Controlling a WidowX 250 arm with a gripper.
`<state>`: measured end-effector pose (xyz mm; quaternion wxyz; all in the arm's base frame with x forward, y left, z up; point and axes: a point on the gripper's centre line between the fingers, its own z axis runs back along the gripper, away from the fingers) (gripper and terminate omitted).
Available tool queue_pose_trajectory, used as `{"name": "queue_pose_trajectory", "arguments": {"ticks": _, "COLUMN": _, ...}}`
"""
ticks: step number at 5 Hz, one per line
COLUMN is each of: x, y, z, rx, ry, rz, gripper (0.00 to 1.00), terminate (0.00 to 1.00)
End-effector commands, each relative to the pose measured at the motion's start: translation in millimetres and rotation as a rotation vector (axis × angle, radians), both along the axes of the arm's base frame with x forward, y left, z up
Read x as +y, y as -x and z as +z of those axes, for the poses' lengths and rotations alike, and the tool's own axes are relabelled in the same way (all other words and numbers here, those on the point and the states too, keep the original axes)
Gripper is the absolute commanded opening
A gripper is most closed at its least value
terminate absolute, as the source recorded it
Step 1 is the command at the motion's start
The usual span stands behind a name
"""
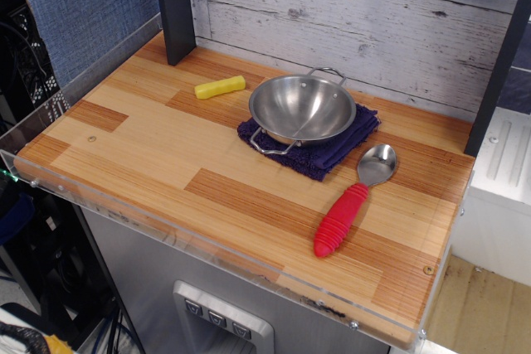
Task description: Pick up the yellow stick of butter from the upper left corner of the cutting board and place it into the silver bowl.
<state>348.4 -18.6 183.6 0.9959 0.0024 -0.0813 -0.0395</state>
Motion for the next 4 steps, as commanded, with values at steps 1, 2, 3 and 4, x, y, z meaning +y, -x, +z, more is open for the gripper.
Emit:
{"name": "queue_pose_trajectory", "arguments": {"ticks": 1, "x": 0, "y": 0, "z": 0, "rx": 0.000, "ry": 0.000, "rz": 0.000, "gripper": 1.00, "terminate": 0.00}}
{"name": "queue_pose_trajectory", "arguments": {"ticks": 2, "x": 17, "y": -2, "z": -2, "rx": 0.009, "ry": -0.005, "rz": 0.022, "gripper": 1.00, "terminate": 0.00}}
{"name": "queue_pose_trajectory", "arguments": {"ticks": 3, "x": 44, "y": -8, "z": -12, "rx": 0.036, "ry": -0.016, "rz": 0.032, "gripper": 1.00, "terminate": 0.00}}
{"name": "queue_pose_trajectory", "arguments": {"ticks": 4, "x": 83, "y": -14, "z": -20, "rx": 0.046, "ry": -0.031, "rz": 0.004, "gripper": 1.00, "terminate": 0.00}}
